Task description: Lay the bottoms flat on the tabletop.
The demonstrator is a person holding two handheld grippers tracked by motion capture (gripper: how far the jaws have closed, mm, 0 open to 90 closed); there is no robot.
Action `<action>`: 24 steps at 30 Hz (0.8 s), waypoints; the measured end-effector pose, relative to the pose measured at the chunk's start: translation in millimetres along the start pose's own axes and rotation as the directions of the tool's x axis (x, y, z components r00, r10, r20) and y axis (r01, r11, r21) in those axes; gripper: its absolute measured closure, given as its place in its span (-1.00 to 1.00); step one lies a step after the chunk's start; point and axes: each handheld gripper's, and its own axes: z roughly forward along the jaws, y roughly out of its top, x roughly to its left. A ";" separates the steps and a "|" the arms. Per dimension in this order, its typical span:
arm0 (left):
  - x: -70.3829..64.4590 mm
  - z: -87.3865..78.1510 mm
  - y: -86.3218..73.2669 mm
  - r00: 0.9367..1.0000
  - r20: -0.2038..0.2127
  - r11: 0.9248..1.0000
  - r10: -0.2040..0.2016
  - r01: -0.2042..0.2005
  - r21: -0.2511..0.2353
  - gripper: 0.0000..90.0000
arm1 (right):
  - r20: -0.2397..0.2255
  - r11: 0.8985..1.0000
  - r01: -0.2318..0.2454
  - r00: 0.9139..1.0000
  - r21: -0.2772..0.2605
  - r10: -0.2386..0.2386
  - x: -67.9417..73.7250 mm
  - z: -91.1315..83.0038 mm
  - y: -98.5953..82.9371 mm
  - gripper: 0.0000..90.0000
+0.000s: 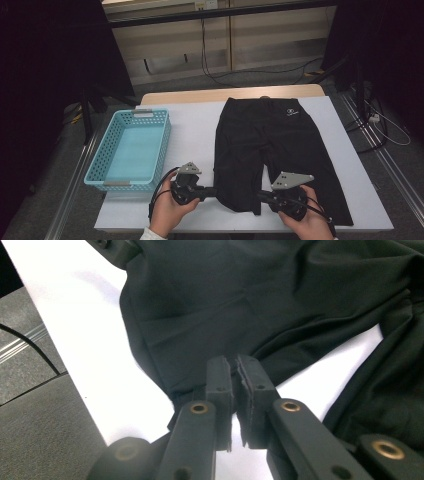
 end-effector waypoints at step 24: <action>3.8 4.3 -0.3 1.000 0.002 1.000 0.001 -0.001 0.011 0.97 | 0.054 0.996 -0.025 0.998 0.084 0.021 -17.8 52.2 15.1 0.96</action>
